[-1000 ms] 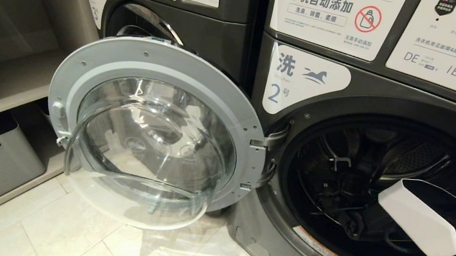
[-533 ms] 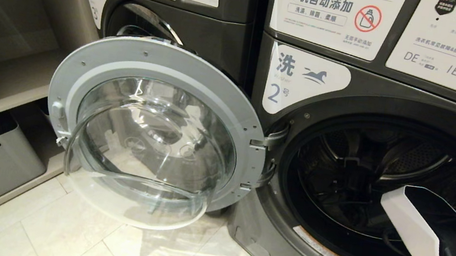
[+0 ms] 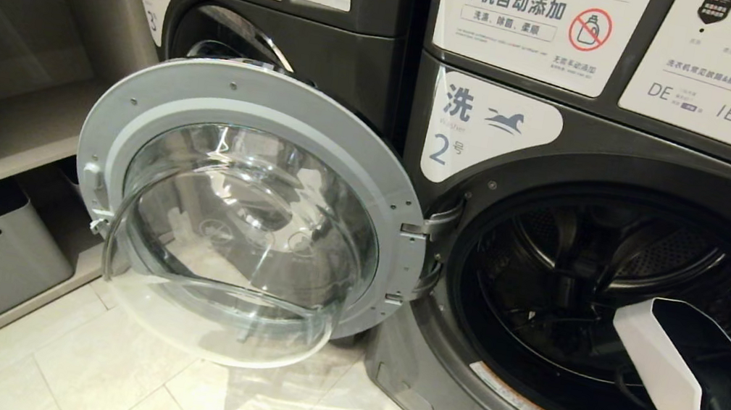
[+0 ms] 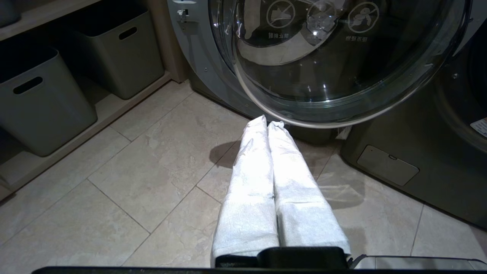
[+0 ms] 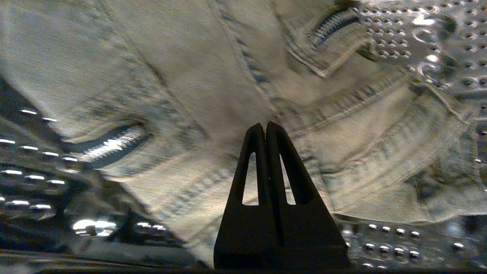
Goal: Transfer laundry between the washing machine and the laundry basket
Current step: Pick a cloth and place it into the basket
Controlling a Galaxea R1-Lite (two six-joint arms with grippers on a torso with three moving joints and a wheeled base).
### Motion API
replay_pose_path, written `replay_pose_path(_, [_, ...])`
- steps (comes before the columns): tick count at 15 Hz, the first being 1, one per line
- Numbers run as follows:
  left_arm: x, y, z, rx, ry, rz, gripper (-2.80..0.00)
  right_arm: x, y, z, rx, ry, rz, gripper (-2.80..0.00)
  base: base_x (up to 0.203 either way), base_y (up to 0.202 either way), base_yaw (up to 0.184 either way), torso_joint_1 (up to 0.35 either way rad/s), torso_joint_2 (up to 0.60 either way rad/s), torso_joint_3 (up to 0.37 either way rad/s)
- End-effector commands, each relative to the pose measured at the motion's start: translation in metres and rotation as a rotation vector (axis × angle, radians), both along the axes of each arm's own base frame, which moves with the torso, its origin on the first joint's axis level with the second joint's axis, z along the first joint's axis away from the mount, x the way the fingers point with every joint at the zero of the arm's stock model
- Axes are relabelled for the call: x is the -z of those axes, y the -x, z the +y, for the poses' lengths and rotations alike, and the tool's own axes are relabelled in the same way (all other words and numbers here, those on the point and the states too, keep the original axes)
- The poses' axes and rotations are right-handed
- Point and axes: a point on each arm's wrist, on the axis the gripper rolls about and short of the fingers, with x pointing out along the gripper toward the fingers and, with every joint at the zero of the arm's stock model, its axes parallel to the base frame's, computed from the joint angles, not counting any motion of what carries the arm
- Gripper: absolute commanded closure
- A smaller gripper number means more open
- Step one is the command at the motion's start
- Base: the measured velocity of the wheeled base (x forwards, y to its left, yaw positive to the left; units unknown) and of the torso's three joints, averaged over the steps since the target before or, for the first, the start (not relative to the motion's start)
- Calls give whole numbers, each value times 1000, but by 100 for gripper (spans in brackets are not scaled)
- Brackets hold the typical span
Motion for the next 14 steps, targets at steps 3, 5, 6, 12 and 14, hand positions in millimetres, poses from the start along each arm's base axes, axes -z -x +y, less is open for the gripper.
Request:
replay_pose_path(3, [0,0,0,0,0,-1,0,-6,-2,-1,16,-15,-34,0,0,0,0,0,0,0])
replay_pose_path(5, [0,0,0,0,0,0,0,-7,-2,-7,27,-13,-35,0,0,0,0,0,0,0])
replay_pose_path(6, [0,0,0,0,0,-1,0,-10,-2,-10,32,-10,-38,0,0,0,0,0,0,0])
replay_pose_path(12, [0,0,0,0,0,0,0,-30,7,-34,80,-2,97,0,0,0,0,0,0,0])
replay_pose_path(14, [0,0,0,0,0,-1,0,-29,12,-36,95,-12,149,0,0,0,0,0,0,0])
